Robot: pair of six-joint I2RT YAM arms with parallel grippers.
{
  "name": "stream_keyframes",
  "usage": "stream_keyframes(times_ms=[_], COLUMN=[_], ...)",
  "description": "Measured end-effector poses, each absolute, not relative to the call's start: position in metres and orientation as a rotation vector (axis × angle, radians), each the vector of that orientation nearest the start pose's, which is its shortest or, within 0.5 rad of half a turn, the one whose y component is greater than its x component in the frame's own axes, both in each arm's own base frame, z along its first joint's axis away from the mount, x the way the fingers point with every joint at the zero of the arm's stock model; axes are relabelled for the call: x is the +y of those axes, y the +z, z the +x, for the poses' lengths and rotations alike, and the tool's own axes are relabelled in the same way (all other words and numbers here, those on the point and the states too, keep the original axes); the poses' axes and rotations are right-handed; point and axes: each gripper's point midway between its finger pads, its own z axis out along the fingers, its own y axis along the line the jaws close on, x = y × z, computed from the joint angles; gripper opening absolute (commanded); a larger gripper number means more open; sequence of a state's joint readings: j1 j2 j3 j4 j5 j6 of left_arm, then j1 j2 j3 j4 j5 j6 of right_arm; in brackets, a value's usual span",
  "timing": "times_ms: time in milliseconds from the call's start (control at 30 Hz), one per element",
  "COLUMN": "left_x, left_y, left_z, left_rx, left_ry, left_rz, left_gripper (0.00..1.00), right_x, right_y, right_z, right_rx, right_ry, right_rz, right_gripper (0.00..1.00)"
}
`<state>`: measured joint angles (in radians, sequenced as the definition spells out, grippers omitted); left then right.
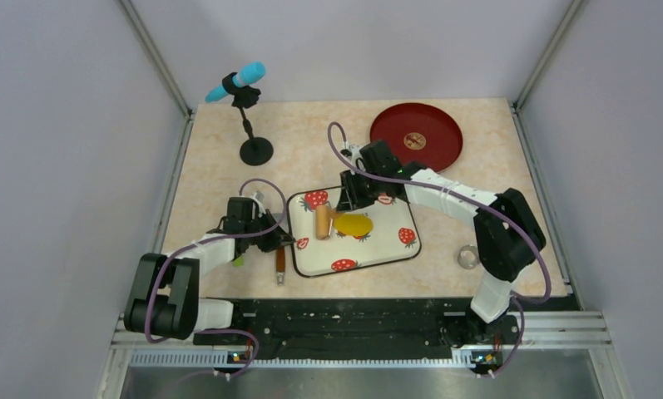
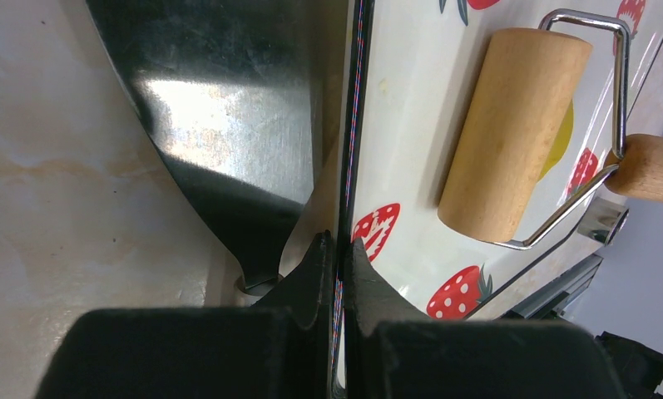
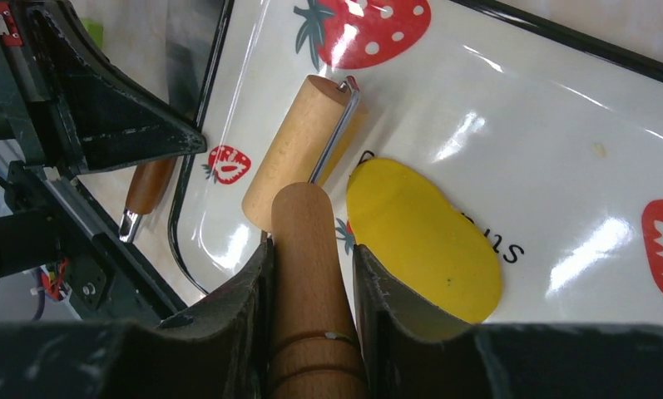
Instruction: Roll out the dumpling wrappers from the dough
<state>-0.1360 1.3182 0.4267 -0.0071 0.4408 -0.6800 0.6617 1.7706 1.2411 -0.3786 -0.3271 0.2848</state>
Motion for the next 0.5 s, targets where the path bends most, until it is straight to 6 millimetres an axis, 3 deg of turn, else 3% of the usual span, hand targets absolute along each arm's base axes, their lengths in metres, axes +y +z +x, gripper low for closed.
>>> stream_keyframes(times_ms=[333, 500], left_x=[-0.134, -0.134], left_y=[0.023, 0.023], left_z=[0.251, 0.251], left_rx=[2.516, 2.516], left_ry=[-0.880, -0.880], left_rz=[-0.494, -0.494], left_gripper=[0.00, 0.00], right_x=[0.336, 0.336], right_y=[0.103, 0.114], right_z=[0.293, 0.272], right_rx=[2.460, 2.462], right_ry=[0.810, 0.764], right_rz=[-0.667, -0.714], right_gripper=[0.00, 0.00])
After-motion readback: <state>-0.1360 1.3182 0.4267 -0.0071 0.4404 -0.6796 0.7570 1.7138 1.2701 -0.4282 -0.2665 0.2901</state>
